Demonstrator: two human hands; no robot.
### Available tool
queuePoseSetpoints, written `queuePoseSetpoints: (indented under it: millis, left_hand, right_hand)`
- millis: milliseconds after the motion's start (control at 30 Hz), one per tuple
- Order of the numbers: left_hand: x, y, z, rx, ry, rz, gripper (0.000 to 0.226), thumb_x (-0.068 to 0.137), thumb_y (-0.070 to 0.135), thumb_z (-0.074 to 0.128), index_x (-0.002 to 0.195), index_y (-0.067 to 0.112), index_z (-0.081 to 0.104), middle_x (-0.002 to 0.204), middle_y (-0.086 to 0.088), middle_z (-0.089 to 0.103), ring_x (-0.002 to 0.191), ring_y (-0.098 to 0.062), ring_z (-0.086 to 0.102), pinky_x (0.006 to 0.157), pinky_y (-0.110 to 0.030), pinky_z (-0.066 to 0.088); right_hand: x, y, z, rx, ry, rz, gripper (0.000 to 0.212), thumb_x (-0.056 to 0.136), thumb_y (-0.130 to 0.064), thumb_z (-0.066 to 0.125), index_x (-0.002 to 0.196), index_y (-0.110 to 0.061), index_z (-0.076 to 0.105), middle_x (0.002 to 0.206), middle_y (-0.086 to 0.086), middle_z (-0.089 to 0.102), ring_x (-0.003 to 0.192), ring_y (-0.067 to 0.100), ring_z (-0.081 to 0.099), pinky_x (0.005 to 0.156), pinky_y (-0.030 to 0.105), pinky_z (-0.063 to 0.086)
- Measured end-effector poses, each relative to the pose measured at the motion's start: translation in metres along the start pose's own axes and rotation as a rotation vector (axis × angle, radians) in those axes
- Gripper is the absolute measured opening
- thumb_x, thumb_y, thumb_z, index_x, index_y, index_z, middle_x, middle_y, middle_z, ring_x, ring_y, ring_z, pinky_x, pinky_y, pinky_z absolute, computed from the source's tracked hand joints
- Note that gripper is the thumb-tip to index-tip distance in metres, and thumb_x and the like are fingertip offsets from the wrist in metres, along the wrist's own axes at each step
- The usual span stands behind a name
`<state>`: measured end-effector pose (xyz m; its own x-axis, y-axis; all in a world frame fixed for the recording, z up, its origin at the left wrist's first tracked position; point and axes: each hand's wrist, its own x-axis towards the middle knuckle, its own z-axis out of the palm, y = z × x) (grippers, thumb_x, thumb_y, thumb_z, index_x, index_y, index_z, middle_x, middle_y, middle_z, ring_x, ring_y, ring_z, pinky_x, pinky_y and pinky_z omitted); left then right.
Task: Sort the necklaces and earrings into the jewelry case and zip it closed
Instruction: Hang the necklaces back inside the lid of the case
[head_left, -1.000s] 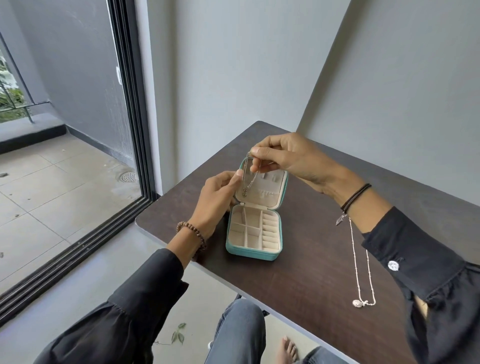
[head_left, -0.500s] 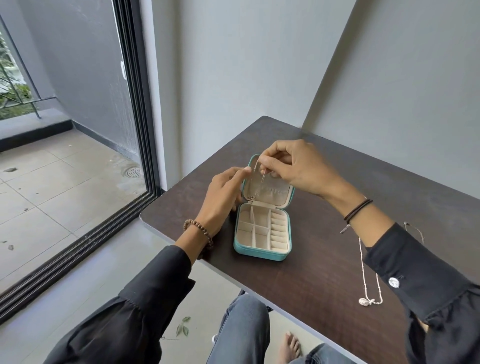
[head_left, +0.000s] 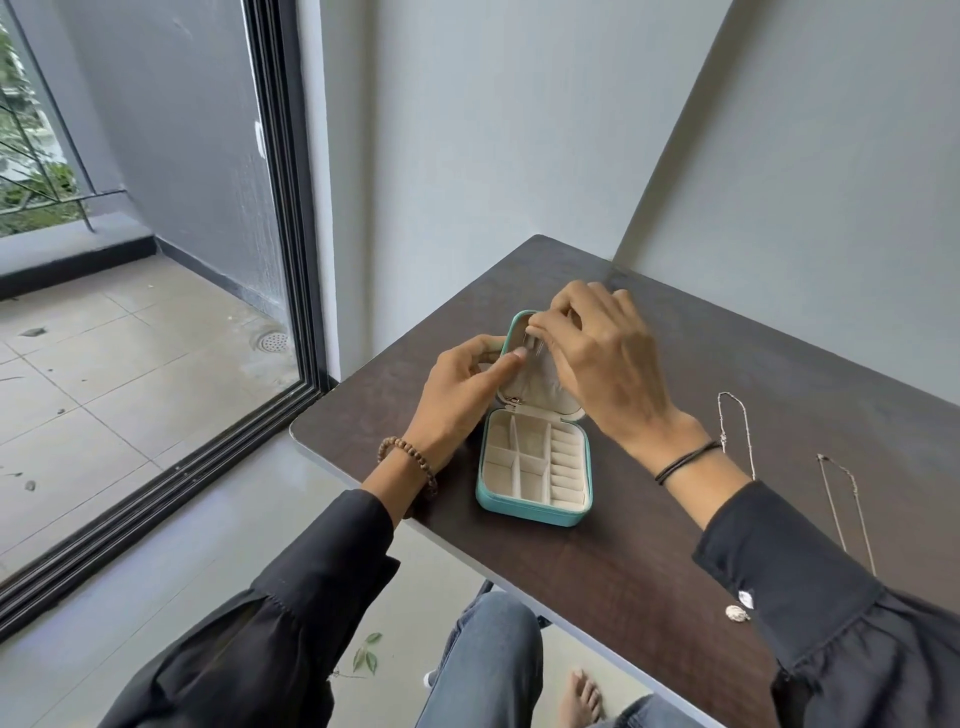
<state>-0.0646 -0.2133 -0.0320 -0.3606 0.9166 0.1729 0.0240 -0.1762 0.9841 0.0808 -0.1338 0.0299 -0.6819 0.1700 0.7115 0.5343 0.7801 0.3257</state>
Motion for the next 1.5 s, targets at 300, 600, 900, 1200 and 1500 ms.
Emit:
queuePoseSetpoints:
  millis: [300,600,900,1200,1500]
  left_hand:
    - [-0.001,-0.001,-0.001,-0.01,-0.028,0.013,0.023,0.096,0.03,0.067,0.116,0.019,0.072,0.101,-0.005,0.078,0.093,-0.028,0.075,0.089,-0.052,0.059]
    - [-0.002,0.001,-0.003,-0.033,-0.038,0.01,0.021,0.099,0.023,0.065,0.117,0.015,0.071,0.101,-0.006,0.078,0.088,-0.019,0.075,0.081,-0.037,0.061]
    - [-0.002,0.0,-0.004,-0.03,-0.037,-0.021,0.019,0.098,0.016,0.063,0.115,0.018,0.072,0.095,-0.005,0.077,0.074,-0.006,0.068,0.063,-0.016,0.05]
    - [-0.005,0.006,-0.003,-0.021,-0.014,-0.009,0.022,0.097,0.007,0.059,0.113,0.011,0.072,0.084,0.002,0.071,0.056,0.005,0.058,0.052,-0.008,0.041]
    - [-0.004,0.005,-0.004,0.004,0.004,-0.016,0.015,0.099,0.024,0.062,0.108,0.018,0.073,0.083,0.006,0.073,0.056,0.002,0.055,0.05,-0.016,0.041]
  right_hand:
    - [-0.004,0.001,0.005,-0.171,0.148,-0.034,0.019,0.096,-0.007,0.067,0.085,-0.02,0.074,0.078,-0.001,0.057,0.07,0.021,0.055,0.069,0.036,0.039]
    - [0.009,-0.001,0.002,-0.065,0.161,0.068,0.017,0.096,-0.032,0.071,0.084,-0.021,0.069,0.08,-0.002,0.059,0.071,0.021,0.058,0.068,0.038,0.041]
    - [0.011,0.001,0.004,0.032,0.07,0.09,0.01,0.091,-0.026,0.075,0.086,-0.02,0.069,0.083,-0.003,0.063,0.075,0.021,0.063,0.069,0.035,0.038]
    - [0.012,0.002,0.003,0.085,0.04,0.102,0.01,0.09,-0.025,0.078,0.087,-0.019,0.07,0.084,-0.003,0.064,0.07,0.019,0.059,0.069,0.032,0.038]
    - [0.009,0.003,0.001,0.127,0.0,0.108,0.012,0.086,-0.021,0.081,0.089,-0.018,0.07,0.086,-0.002,0.064,0.071,0.017,0.056,0.069,0.034,0.042]
